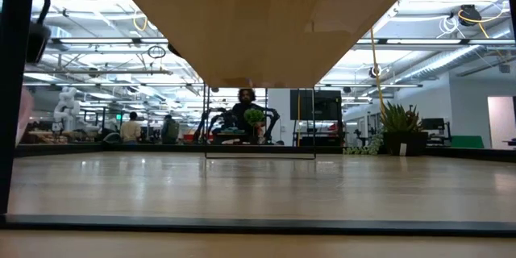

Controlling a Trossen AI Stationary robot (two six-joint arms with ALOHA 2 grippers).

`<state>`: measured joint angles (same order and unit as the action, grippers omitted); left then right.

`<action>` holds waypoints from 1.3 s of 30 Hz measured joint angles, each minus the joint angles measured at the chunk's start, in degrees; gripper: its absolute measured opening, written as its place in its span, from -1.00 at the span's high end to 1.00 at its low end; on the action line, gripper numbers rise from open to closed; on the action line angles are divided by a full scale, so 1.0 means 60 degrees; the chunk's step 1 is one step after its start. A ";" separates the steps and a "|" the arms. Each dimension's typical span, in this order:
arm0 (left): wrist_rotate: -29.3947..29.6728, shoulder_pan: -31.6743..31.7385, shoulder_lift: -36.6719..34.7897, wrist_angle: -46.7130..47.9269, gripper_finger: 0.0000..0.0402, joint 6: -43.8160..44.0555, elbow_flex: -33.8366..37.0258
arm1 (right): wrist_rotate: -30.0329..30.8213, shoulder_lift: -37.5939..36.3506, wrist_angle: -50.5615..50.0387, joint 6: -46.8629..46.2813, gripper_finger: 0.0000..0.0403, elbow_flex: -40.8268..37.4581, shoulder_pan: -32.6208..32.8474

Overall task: Pick and place slides into the shelf
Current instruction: Put the right pink slide on the shelf

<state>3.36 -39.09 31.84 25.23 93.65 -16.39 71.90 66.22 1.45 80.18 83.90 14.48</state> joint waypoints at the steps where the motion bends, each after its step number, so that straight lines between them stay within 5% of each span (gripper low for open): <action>1: 0.0268 -0.0005 -0.0171 0.0658 1.00 -0.0109 -0.0385 | 0.0000 0.0000 0.0000 0.0000 0.47 0.0000 -0.0004; 9: 0.2434 0.0004 -0.0461 0.4974 1.00 -0.0459 -0.3569 | 0.0004 0.0000 0.0000 -0.0004 0.47 0.0000 -0.0003; 24: 0.4700 0.0000 0.1582 0.9180 1.00 -0.0602 -0.8843 | 0.0008 0.0000 0.0003 -0.0024 0.47 0.0000 0.0000; 32: 0.6645 0.0004 0.3495 0.8751 1.00 -0.1195 -1.1661 | 0.0066 0.0000 0.0004 -0.0308 0.47 0.0000 -0.0004; 39: 0.6923 -0.0019 0.5752 0.5855 1.00 -0.1330 -1.1876 | 0.0037 0.0000 0.0021 -0.0273 0.47 0.0000 -0.0102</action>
<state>44.90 -39.20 66.35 60.36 85.67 -87.65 72.12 66.22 1.58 78.55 83.90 13.87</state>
